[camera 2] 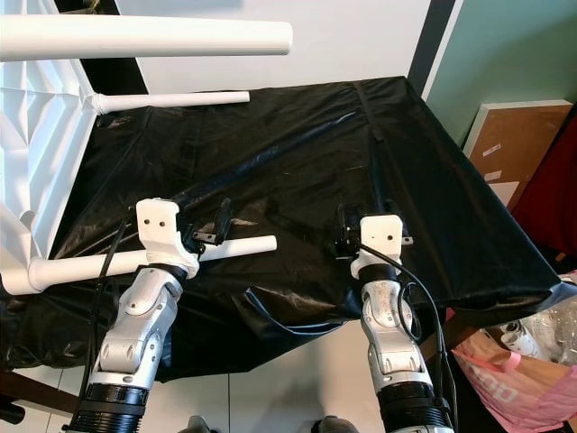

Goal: Building children table

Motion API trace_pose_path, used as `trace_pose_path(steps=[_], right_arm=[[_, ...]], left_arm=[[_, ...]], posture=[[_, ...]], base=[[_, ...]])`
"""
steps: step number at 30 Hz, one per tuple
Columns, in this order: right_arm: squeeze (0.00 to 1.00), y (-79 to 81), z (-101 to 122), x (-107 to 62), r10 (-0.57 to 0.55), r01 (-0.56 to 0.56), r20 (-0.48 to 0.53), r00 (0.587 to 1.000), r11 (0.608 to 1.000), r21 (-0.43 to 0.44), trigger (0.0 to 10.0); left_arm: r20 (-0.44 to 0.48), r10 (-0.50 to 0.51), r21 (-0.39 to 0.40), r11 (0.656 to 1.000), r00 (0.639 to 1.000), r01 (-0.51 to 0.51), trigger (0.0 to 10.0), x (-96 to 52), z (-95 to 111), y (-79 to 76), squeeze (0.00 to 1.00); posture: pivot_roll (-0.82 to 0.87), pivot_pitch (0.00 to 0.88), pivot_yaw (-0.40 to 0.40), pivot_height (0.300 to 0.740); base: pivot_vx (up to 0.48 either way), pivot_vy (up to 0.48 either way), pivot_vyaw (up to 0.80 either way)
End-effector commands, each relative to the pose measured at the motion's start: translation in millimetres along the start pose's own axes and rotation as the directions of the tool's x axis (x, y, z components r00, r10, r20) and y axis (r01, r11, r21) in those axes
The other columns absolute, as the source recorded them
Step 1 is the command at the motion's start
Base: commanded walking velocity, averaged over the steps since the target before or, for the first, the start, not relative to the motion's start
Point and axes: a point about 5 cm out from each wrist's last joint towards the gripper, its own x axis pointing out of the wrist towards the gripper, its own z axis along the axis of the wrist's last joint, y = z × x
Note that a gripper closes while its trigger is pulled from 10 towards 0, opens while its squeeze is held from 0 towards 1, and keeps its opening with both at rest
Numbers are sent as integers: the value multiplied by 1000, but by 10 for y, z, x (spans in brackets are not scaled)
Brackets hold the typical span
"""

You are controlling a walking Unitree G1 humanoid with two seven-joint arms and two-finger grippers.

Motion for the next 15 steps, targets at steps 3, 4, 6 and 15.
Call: trace_pose_path(steps=[3, 4, 6, 15], right_arm=[[0, -2, -24, -9, 3, -3, -7, 1000, 1000, -3, 10000], [0, -2, -24, -9, 3, -3, -7, 1000, 1000, -3, 10000], [0, -2, -24, -10, 3, -3, -7, 1000, 1000, -3, 10000], [0, 6, -24, -7, 4, -4, -8, 1000, 1000, 0, 10000]], left_arm=[[-34, -6, -15, 1000, 999, 6, 10000, 9, -58, -10, 0], [-34, -6, -15, 1000, 999, 6, 10000, 9, -58, -10, 0], [-34, -5, -15, 1000, 999, 5, 10000, 8, -59, -10, 0], [-39, -1, -12, 1000, 999, 1, 10000, 5, -64, -3, 0]], posture=[[-65, 28, -4, 740], [-65, 28, -4, 740], [-64, 28, -4, 740], [-61, 28, -4, 740]], base=[[0, 217, 0], [0, 326, 0], [0, 330, 0], [0, 344, 0]])
